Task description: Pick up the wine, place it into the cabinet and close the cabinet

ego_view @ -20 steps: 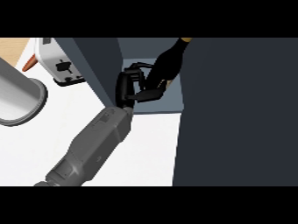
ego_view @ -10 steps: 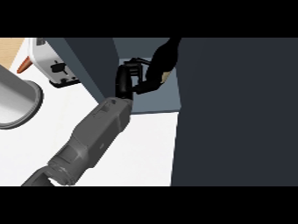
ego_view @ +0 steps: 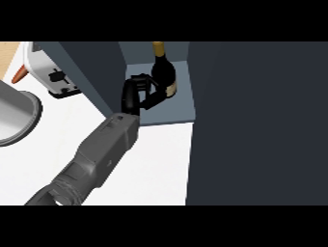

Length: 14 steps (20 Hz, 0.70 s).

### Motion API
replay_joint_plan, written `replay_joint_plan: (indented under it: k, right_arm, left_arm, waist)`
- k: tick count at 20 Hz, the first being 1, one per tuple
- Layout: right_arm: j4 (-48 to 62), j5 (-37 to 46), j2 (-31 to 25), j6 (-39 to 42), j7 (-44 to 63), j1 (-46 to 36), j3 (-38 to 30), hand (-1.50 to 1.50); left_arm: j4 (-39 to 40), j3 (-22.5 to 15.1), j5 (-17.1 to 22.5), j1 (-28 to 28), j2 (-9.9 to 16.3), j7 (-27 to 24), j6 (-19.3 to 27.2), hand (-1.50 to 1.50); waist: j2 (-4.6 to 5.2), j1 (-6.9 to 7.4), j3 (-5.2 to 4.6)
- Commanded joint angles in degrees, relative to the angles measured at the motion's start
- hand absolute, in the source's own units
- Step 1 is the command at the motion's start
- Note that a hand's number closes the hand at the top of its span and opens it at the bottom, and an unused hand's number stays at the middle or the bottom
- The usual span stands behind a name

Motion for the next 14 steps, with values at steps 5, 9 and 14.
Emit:
replay_joint_plan:
  k: [5,9,14]
  right_arm:
    - [1.2,1.1,0.2,-0.1,-0.4,-1.7,0.8,-1.5]
    - [0.9,0.5,1.0,-1.3,0.0,-2.6,1.4,-1.5]
    - [1.9,1.2,1.7,-1.6,-0.3,-3.2,2.1,-1.5]
  left_arm:
    - [0.8,-2.1,1.2,4.0,0.0,-4.3,-0.6,1.5]
    - [2.9,-0.9,1.6,1.6,0.0,-6.6,0.4,1.5]
    - [4.4,-0.6,1.8,-1.5,0.0,-4.9,-0.5,1.5]
  waist:
    - [0.29,-0.74,-0.06]
    - [0.74,-1.28,-0.12]
    - [0.56,-0.77,-0.08]
